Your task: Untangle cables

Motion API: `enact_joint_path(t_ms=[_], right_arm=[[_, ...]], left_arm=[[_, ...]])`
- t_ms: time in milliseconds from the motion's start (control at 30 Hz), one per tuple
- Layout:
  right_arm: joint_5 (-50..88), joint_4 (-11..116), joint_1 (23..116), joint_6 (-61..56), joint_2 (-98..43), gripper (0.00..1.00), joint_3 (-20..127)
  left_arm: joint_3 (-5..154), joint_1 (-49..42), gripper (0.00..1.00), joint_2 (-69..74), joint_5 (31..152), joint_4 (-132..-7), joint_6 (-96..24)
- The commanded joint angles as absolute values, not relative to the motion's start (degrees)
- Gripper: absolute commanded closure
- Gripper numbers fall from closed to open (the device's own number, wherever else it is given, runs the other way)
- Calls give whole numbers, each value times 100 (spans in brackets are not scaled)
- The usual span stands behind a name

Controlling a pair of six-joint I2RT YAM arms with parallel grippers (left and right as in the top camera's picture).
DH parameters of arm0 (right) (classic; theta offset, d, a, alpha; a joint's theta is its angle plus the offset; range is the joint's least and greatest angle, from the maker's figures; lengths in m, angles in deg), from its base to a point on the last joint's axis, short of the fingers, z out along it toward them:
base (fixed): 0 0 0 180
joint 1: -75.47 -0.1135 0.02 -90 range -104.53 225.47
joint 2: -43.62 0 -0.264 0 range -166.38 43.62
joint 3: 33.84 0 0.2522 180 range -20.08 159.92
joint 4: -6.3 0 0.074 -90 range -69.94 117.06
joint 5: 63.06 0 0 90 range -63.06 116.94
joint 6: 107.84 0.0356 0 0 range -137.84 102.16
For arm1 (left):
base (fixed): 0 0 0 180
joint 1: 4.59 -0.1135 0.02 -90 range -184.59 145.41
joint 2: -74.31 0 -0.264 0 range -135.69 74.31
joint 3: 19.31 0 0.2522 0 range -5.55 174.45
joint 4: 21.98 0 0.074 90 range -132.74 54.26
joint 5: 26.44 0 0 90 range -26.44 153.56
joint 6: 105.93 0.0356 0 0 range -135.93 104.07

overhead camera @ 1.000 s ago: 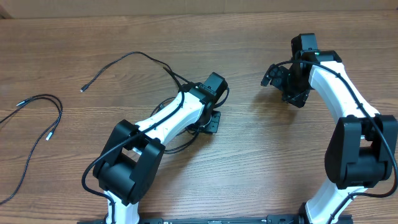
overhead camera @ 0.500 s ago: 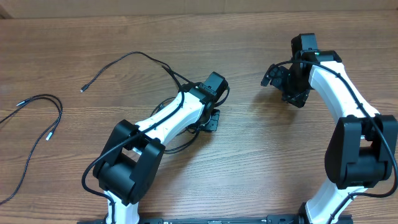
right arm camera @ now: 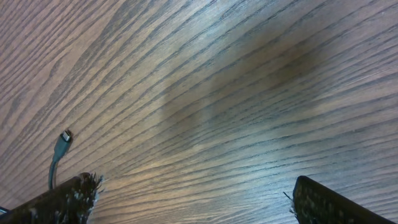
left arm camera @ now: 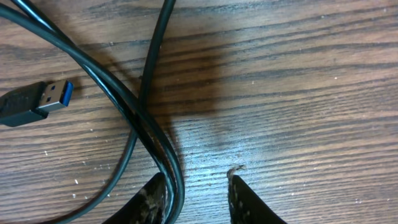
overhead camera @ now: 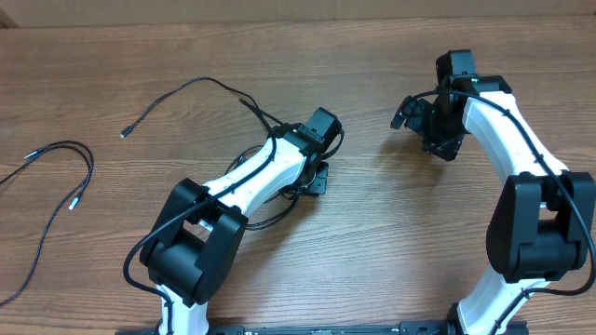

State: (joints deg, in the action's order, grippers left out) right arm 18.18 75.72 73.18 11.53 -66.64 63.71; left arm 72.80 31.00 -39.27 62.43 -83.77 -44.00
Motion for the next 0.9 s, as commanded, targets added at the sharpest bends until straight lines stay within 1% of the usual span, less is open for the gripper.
enact_joint_path(t_ms=[0, 433, 600, 733, 867], right_arm=[[1853, 7563, 7318, 1144, -6670, 0, 6426], [1853, 7561, 7318, 1144, -6670, 0, 6426], [1853, 7561, 7318, 1144, -6670, 0, 6426], [1853, 7561, 7318, 1142, -6670, 0, 6426], [1853, 7561, 7318, 1142, -6670, 0, 6426]], left_arm=[[7229, 3109, 65, -4015, 6173, -8358, -4538], [7227, 3107, 68, -4152, 6173, -8305, -4831], [7227, 3107, 65, -4225, 6226, -8235, -4829], [7227, 3111, 64, -4227, 6630, -8122, -4805], [7227, 3114, 65, -4227, 7489, -8017, -4545]])
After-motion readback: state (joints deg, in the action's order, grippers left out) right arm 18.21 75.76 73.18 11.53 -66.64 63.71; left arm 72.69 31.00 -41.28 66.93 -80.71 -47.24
